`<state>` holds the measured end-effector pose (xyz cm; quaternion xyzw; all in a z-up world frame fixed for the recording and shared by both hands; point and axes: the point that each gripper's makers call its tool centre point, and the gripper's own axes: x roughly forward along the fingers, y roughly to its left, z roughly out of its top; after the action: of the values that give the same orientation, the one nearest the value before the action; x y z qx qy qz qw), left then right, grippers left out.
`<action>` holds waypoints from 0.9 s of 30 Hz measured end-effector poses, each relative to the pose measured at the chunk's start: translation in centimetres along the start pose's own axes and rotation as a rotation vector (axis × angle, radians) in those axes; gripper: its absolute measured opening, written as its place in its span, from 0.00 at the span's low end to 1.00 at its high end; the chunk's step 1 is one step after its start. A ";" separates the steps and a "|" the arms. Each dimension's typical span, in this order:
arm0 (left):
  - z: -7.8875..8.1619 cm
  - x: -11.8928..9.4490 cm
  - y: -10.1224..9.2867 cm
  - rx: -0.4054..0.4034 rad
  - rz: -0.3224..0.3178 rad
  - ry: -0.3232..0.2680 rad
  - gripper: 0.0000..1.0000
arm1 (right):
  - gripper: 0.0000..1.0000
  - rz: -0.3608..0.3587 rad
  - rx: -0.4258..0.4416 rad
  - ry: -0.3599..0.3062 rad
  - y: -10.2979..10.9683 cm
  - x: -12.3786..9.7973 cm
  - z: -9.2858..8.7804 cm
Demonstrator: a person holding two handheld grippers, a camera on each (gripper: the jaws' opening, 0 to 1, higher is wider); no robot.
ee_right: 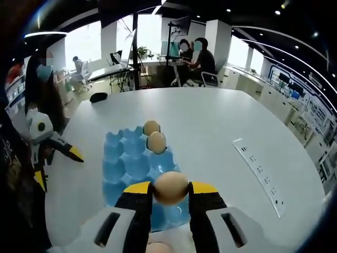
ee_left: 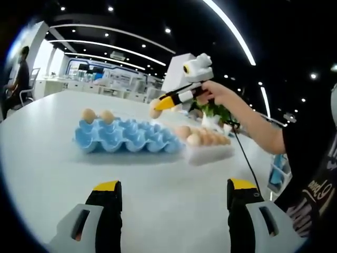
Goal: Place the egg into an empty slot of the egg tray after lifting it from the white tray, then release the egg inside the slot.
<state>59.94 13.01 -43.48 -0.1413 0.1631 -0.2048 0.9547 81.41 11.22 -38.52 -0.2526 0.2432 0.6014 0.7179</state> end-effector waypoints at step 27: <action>0.1 -0.9 1.0 -0.022 0.031 -0.017 0.84 | 0.28 0.042 -0.040 0.013 1.7 2.7 1.7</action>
<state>59.54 14.33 -43.51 -0.1510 0.1594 -0.1872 0.9575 80.23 14.61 -39.10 -0.2657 0.2408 0.6194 0.6984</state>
